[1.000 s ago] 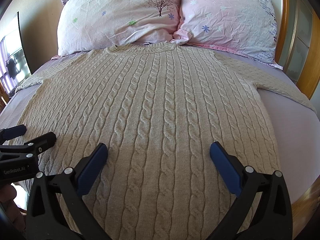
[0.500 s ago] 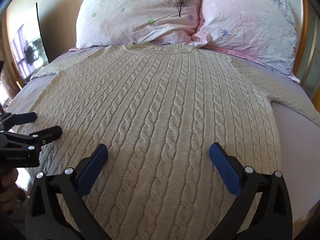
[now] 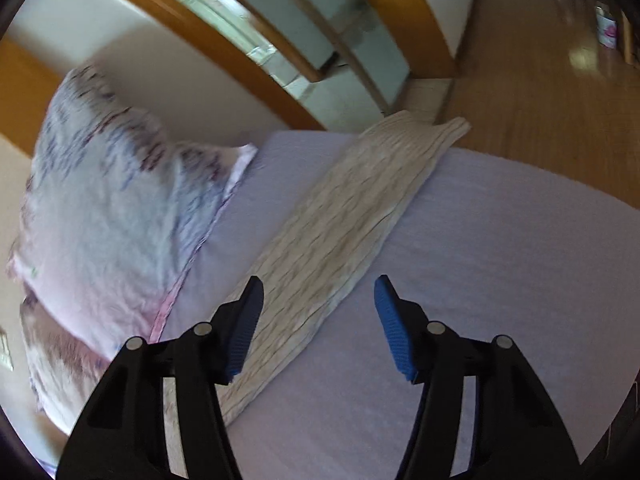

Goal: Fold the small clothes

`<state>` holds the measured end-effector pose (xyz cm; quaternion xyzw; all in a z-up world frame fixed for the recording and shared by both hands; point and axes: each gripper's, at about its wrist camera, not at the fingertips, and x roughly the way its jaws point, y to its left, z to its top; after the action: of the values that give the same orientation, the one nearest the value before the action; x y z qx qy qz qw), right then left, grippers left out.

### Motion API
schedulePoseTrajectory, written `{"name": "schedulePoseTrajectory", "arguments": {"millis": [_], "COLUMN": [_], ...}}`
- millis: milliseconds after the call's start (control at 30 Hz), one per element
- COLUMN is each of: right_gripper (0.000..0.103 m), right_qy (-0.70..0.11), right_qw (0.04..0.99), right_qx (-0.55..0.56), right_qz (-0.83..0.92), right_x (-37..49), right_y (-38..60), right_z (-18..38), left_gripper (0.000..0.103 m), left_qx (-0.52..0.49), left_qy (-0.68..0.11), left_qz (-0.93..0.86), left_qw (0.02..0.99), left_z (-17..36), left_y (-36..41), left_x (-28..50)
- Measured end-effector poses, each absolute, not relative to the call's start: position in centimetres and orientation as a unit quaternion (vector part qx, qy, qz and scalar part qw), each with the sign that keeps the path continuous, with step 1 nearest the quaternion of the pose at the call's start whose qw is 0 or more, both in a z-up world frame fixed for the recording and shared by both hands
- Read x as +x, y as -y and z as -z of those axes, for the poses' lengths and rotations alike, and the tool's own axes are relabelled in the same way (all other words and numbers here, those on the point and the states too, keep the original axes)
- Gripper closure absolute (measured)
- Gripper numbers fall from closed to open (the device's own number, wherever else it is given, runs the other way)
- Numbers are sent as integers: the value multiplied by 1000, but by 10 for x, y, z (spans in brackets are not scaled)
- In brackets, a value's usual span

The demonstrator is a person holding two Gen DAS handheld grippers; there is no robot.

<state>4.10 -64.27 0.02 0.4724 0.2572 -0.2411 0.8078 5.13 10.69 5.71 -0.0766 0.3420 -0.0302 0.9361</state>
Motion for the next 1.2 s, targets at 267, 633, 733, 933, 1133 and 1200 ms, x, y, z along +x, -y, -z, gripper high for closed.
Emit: {"name": "schedulePoseTrajectory", "arguments": {"millis": [267,633,733,933,1133,1200], "right_gripper": [94,96,90,38,21,21], "right_qy": [-264,-180,-246,-292,-257,-257], "right_qw": [786,958,941,916,940,942], "right_qx": [487,223,139,26,91,111], "right_qz": [275,-33,-189,-273,-208,-187], "right_x": [68,108,122,103,120,120], "right_y": [678,415,293,193,265,287], "right_z": [27,-107,-93,-53,-82,-80], "left_gripper": [1,1,1,2,13,24], "left_qx": [-174,-311,-361,-456,-497,-509], "left_qy": [-343,-298,-305,-292,-286,-279], "left_qz": [-39,-112,-117,-117,-126,-137], "left_qw": [922,895,874,833,810,803], "left_z": [-49,-41,-31,-9,-5,-2], "left_y": [-198,-302,-321,-356,-391,-406], "left_x": [76,89,101,111,126,131]}}
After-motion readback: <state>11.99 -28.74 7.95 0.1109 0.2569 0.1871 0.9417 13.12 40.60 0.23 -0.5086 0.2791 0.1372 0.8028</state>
